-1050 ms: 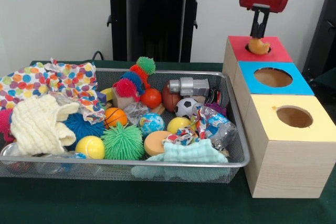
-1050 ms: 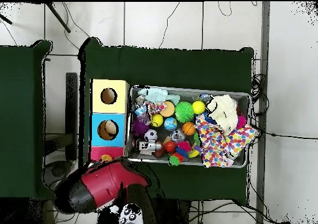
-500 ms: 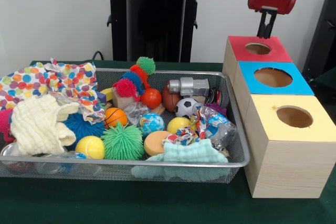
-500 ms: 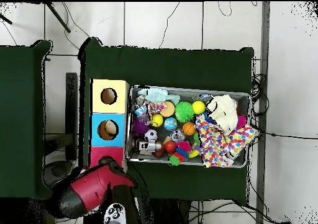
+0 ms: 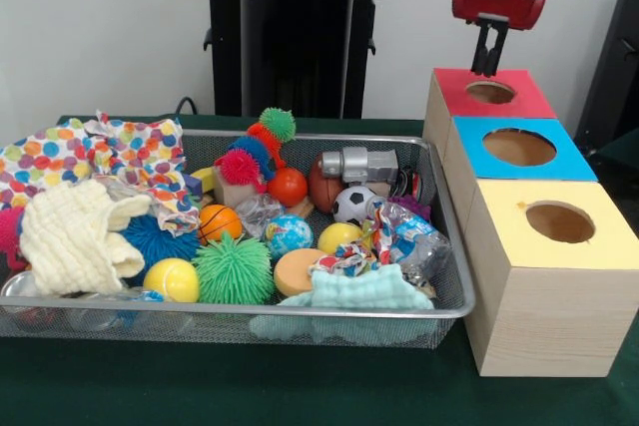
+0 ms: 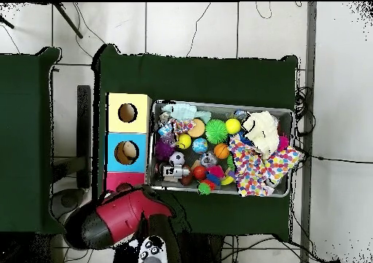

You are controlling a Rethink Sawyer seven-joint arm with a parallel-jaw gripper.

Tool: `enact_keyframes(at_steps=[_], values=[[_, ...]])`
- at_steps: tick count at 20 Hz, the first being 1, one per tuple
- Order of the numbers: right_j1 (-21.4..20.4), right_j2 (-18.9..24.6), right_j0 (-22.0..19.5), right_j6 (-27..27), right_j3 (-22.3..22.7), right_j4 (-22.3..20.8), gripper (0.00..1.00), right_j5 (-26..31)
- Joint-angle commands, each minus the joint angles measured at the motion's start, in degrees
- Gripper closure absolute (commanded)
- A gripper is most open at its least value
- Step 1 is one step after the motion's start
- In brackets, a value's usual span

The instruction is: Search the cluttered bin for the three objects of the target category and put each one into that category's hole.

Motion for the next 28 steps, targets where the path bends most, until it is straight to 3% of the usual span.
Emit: enact_keyframes(at_steps=[1,2,6,9,15,19,25,28], values=[[0.9,0.2,-2.6,0.2,-6.0,1.5,1.0,5.2],[0.9,0.4,-2.7,0.4,-6.0,1.9,1.0,5.3],[-9.6,5.4,-5.7,-2.5,-4.9,10.9,1.0,15.5],[-10.4,7.6,-9.0,-6.4,-5.8,12.1,1.0,14.1],[-7.4,8.9,-14.4,-10.1,-4.9,7.6,1.0,6.6],[-8.5,10.1,-17.8,-9.7,-1.2,7.1,1.0,3.5],[-6.1,5.5,-15.2,-2.2,5.4,0.2,1.0,-6.2],[-3.4,3.7,-13.7,-1.2,5.8,-2.8,1.0,-7.3]])
